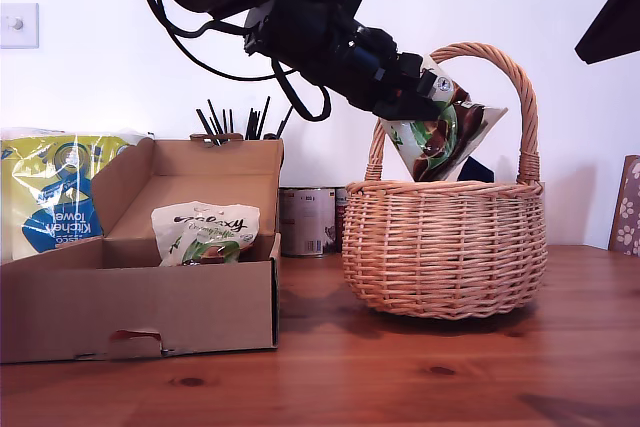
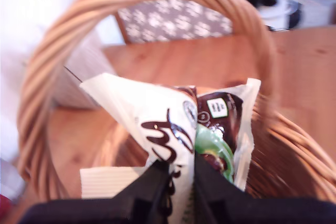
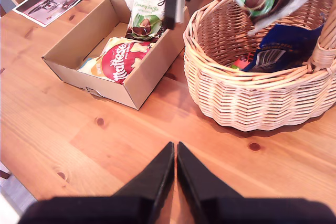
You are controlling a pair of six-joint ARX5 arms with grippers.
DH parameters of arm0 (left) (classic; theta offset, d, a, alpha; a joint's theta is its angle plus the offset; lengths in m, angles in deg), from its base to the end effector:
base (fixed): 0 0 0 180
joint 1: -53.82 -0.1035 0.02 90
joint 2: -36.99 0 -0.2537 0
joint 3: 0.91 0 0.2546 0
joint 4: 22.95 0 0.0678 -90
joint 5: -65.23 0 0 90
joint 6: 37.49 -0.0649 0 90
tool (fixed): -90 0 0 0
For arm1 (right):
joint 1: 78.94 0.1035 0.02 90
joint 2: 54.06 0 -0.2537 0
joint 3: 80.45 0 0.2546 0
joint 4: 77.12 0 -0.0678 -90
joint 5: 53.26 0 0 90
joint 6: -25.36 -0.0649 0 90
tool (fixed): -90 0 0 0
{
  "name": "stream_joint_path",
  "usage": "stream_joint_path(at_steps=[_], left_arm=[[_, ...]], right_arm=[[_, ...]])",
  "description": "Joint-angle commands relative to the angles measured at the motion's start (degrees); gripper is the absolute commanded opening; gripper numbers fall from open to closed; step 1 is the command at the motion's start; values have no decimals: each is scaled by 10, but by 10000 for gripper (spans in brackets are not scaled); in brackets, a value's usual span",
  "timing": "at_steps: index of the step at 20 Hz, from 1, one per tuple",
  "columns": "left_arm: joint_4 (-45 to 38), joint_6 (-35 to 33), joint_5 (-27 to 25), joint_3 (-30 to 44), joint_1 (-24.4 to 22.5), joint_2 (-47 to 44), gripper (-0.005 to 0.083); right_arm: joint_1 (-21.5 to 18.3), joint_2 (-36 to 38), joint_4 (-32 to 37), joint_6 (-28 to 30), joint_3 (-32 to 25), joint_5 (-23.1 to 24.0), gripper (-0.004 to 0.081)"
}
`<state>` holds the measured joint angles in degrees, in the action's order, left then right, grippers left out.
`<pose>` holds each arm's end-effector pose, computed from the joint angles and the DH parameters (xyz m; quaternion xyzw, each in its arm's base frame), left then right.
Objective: Move the bags of Easter eggs from the cardboard box on the left into the woven basket on the right side.
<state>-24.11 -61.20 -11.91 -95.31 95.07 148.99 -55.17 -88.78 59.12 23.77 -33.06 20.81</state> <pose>0.3539 -0.3296 0.2246 0.2154 0.0432 -0.4690 0.8554 0.1497 0.0854 0.2366 -0.0057 0.2719 0.3234 0.9063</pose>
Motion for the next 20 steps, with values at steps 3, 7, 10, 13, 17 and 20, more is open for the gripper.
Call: stream_joint_path(at_steps=[3, 7, 10, 13, 17, 20], left_arm=[[7, 12, -46, 1, -2, 42, -20], [62, 19, -31, 1, 1, 46, -20], [54, 19, -28, 1, 5, 46, 65], [31, 19, -28, 1, 10, 46, 363], [46, 18, -27, -12, 21, 40, 470], [94, 16, -24, -22, 27, 4, 465]], right_arm=[[3, 0, 2, 1, 5, 0, -13], [3, 0, 2, 1, 5, 0, -13], [3, 0, 2, 1, 5, 0, -13], [3, 0, 2, 1, 5, 0, -13], [3, 0, 0, 1, 5, 0, -13], [3, 0, -7, 1, 5, 0, -13]])
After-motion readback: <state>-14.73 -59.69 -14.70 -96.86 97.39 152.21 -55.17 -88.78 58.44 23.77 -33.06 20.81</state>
